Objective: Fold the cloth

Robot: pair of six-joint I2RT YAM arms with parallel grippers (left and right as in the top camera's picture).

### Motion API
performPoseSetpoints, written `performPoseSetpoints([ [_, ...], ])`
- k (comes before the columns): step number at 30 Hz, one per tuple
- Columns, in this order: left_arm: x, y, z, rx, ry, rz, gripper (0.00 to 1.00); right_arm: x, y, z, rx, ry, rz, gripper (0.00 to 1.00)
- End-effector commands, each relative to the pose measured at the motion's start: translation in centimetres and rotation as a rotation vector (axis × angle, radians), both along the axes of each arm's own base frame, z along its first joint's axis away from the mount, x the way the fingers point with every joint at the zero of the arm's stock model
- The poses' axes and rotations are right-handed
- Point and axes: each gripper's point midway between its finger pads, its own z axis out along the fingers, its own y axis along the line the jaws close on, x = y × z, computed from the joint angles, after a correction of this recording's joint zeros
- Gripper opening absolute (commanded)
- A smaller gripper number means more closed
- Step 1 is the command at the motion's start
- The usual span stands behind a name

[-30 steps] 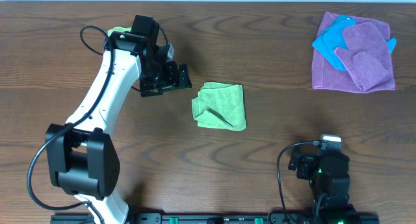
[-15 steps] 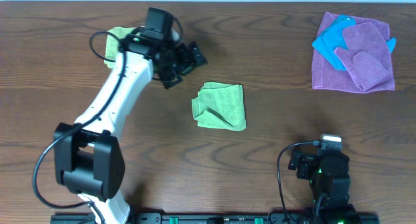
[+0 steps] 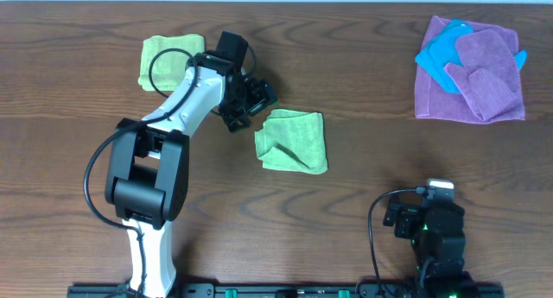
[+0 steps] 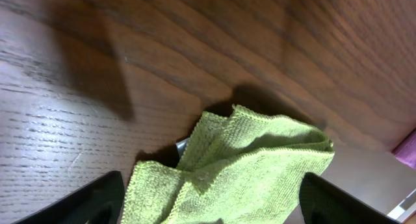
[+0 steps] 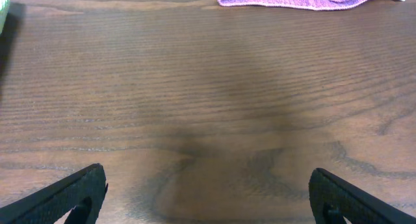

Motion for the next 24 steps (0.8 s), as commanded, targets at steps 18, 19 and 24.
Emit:
performPoseSetpoints([
  [18, -1.0, 0.2, -2.6, 0.163, -0.125, -0.346, 0.52, 0.0, 0.1, -0.2, 0.007, -0.002, 0.000, 0.99],
  [19, -1.0, 0.3, -2.7, 0.173, -0.129, -0.353, 0.52, 0.0, 0.1, -0.2, 0.007, -0.002, 0.000, 0.99],
  [24, -0.9, 0.3, -2.8, 0.181, -0.152, -0.408, 0.43, 0.0, 0.1, -0.2, 0.007, -0.002, 0.000, 0.99],
])
